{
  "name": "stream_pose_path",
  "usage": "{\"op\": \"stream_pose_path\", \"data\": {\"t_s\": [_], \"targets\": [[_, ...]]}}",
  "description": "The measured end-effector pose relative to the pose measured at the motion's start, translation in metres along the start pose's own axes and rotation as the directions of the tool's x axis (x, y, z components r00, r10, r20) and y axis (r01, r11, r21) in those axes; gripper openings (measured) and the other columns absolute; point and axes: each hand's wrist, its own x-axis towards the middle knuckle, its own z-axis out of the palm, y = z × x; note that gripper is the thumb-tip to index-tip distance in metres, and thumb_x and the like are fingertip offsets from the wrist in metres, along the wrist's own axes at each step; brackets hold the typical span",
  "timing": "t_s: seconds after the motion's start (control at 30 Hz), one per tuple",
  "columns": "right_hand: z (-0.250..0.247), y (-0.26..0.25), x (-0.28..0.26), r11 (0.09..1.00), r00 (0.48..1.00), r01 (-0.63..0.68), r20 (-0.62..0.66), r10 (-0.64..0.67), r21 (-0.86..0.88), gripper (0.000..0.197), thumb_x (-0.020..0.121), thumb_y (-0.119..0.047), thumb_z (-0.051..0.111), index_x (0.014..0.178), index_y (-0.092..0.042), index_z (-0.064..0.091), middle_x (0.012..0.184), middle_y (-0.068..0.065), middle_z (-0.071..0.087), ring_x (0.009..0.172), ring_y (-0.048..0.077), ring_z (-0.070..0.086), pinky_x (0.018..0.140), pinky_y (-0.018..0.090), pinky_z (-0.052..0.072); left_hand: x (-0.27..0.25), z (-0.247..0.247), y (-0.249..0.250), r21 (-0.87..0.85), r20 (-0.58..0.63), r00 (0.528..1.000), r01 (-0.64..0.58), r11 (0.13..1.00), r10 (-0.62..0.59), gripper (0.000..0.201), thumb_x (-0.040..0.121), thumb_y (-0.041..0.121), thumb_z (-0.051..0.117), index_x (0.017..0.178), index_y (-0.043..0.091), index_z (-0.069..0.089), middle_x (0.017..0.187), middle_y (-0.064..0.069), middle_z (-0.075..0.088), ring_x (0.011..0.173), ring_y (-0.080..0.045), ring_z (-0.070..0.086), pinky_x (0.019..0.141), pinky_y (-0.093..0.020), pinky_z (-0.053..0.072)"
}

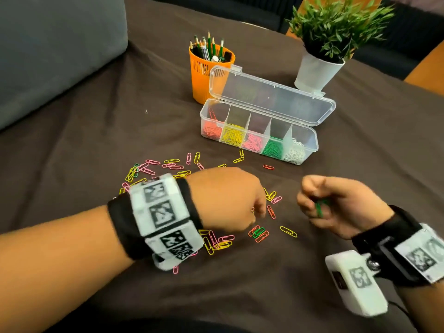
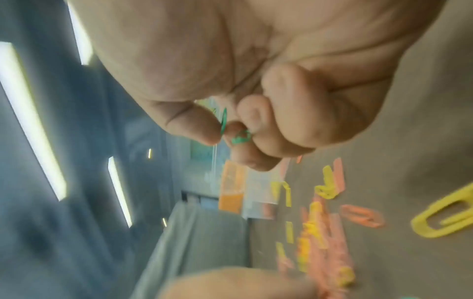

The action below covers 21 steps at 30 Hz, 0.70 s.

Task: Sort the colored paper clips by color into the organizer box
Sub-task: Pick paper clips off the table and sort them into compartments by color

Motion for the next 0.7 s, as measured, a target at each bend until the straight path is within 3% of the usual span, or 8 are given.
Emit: {"op": "stream_pose_path", "data": {"t_s": [0.07,0.13,0.3,0.43,0.53,0.6,0.63,0.7], "targets": [[-0.002,-0.003,0.003,0.958,0.999,0.049,-0.017,-0.046,0.282,0.013,0.058,-0.013,0.052,0.062,-0.016,0.040,0.063,0.005,0.036,0.051,0.013,0.011,0.038,0.021,0.011,0.015,0.006,0.004,0.090,0.014,0.997,-0.079,0.993,0.078,0.033,0.091,0.032,0.062,0.121,0.045,0.067,0.118,0.017,0.067,0.111,-0.012,0.060,0.081,-0.022,0.042],[-0.005,0.001,0.008,0.898,0.996,0.089,-0.043,-0.078,0.430,0.017,0.057,-0.012,0.051,0.063,-0.018,0.036,0.062,0.000,0.031,0.046,0.010,0.014,0.039,0.021,0.009,0.028,0.011,0.007,0.139,0.075,0.988,-0.143,0.980,0.133,0.035,0.090,0.033,0.064,0.124,0.043,0.066,0.122,0.019,0.067,0.114,-0.012,0.060,0.081,-0.022,0.041],[-0.015,0.017,0.018,0.730,0.997,0.071,-0.030,-0.068,0.680,0.031,0.053,-0.005,0.053,0.066,-0.021,0.030,0.061,-0.005,0.029,0.040,0.008,0.024,0.037,0.020,0.013,0.038,0.020,0.008,0.150,0.122,0.980,-0.172,0.974,0.155,0.025,0.087,0.031,0.067,0.111,0.037,0.073,0.108,0.018,0.071,0.104,-0.012,0.064,0.082,-0.027,0.050],[-0.022,0.019,0.022,0.770,0.987,0.145,-0.146,-0.068,0.621,0.036,0.043,-0.005,0.060,0.070,-0.017,0.041,0.064,0.001,0.038,0.043,0.011,0.029,0.036,0.020,0.021,0.043,0.024,0.003,0.117,0.171,0.979,-0.132,0.984,0.111,0.011,0.085,0.025,0.066,0.094,0.027,0.072,0.083,0.013,0.070,0.079,-0.008,0.062,0.076,-0.029,0.053],[-0.018,0.013,0.023,0.905,0.958,0.189,-0.272,-0.085,0.381,0.020,0.058,-0.008,0.058,0.076,-0.015,0.051,0.065,0.003,0.041,0.047,0.013,0.032,0.042,0.020,0.021,0.044,0.027,0.000,0.084,0.254,0.963,-0.116,0.990,0.092,0.011,0.087,0.023,0.065,0.095,0.023,0.071,0.066,0.016,0.058,0.061,-0.001,0.053,0.064,-0.023,0.043],[-0.009,0.008,0.024,0.987,0.941,0.132,-0.299,-0.155,-0.096,0.006,0.069,-0.013,0.060,0.071,-0.013,0.055,0.058,-0.001,0.044,0.043,0.011,0.033,0.041,0.021,0.021,0.046,0.024,-0.004,0.011,0.310,0.947,-0.087,0.996,0.080,0.011,0.086,0.025,0.064,0.093,0.020,0.071,0.065,0.014,0.058,0.060,-0.003,0.052,0.060,-0.023,0.043],[-0.006,0.008,0.025,0.899,0.942,0.066,-0.270,-0.199,-0.433,0.011,0.071,-0.018,0.067,0.070,-0.011,0.058,0.054,-0.006,0.049,0.043,0.008,0.039,0.041,0.022,0.028,0.048,0.020,-0.006,-0.052,0.331,0.940,-0.067,0.996,0.081,0.013,0.086,0.025,0.063,0.091,0.016,0.071,0.067,0.011,0.059,0.060,-0.005,0.053,0.061,-0.024,0.044],[-0.002,0.011,0.027,0.507,0.963,-0.055,-0.180,-0.201,-0.860,0.024,0.072,-0.034,0.077,0.072,-0.014,0.065,0.055,-0.009,0.060,0.049,0.001,0.052,0.051,0.018,0.041,0.051,0.011,-0.012,-0.254,0.343,0.935,-0.005,0.967,0.095,0.022,0.081,0.029,0.057,0.086,0.010,0.066,0.073,0.004,0.056,0.064,-0.014,0.053,0.059,-0.026,0.045]]}}
